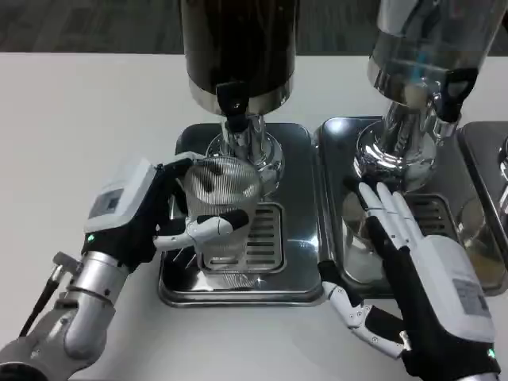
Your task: Grasp the cup under the faucet to collect the drink, then remove the cup.
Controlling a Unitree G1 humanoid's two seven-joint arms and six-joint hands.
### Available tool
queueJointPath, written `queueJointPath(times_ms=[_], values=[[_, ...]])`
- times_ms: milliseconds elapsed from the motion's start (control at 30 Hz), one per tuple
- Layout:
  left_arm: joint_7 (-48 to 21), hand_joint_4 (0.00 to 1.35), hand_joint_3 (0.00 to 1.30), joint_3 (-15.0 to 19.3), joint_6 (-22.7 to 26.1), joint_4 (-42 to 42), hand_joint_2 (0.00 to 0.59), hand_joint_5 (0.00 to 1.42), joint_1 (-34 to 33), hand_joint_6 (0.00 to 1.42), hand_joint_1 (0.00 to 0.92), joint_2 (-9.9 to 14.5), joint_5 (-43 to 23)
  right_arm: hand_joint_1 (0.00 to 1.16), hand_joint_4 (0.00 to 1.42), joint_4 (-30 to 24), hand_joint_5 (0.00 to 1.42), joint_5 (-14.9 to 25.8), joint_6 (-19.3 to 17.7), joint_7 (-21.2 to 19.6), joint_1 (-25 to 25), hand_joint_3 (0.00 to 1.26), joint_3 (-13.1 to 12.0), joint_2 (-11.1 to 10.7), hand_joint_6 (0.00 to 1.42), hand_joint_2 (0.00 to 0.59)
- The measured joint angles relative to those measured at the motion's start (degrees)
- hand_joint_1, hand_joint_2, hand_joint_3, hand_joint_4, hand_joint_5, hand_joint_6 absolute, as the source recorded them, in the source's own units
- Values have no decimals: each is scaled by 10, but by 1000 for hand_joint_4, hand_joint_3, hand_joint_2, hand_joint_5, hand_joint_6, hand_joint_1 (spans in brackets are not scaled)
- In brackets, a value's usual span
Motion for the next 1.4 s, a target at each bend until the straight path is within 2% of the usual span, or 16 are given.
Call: queueJointPath(times_ms=[133, 267, 433, 567, 767, 1100, 1267, 1400], values=[[-21, 456, 421, -1, 7, 2, 136, 662, -2, 889, 185, -2, -2, 556, 0, 0, 0, 1, 0, 0, 0, 66, 1, 1, 211, 397], [-43, 386, 344, -1, 10, 4, 124, 604, -5, 821, 152, -3, -13, 555, 0, 0, 0, 1, 0, 0, -2, 66, 1, 1, 211, 397], [-64, 243, 148, -2, 13, 4, 90, 462, -9, 696, 90, -3, -20, 554, 0, 0, 1, 1, 0, 0, -3, 66, 2, 2, 212, 399], [-83, 105, 10, -4, 13, 4, 75, 319, -11, 523, 64, -2, -24, 553, 0, 2, 3, 2, 0, 0, -5, 66, 2, 2, 223, 402], [-112, 69, 0, -4, 13, -2, 81, 287, -14, 498, 57, 4, -31, 553, 0, 9, 3, 2, 0, 0, -8, 66, 2, 2, 228, 403], [-118, 57, 0, -3, 10, -16, 88, 274, -13, 484, 53, 13, -44, 552, 0, 15, 4, 6, 0, 0, -17, 66, 4, 2, 230, 404], [-118, 64, 0, 5, -9, -42, 92, 271, 10, 479, 46, 28, -48, 552, 0, 19, 4, 12, 0, 0, -20, 66, 7, 3, 230, 404], [-126, 168, 89, 30, -36, -86, 92, 315, 43, 498, 39, 58, -72, 552, 0, 25, 4, 15, 0, -1, -24, 66, 10, 4, 230, 404]])
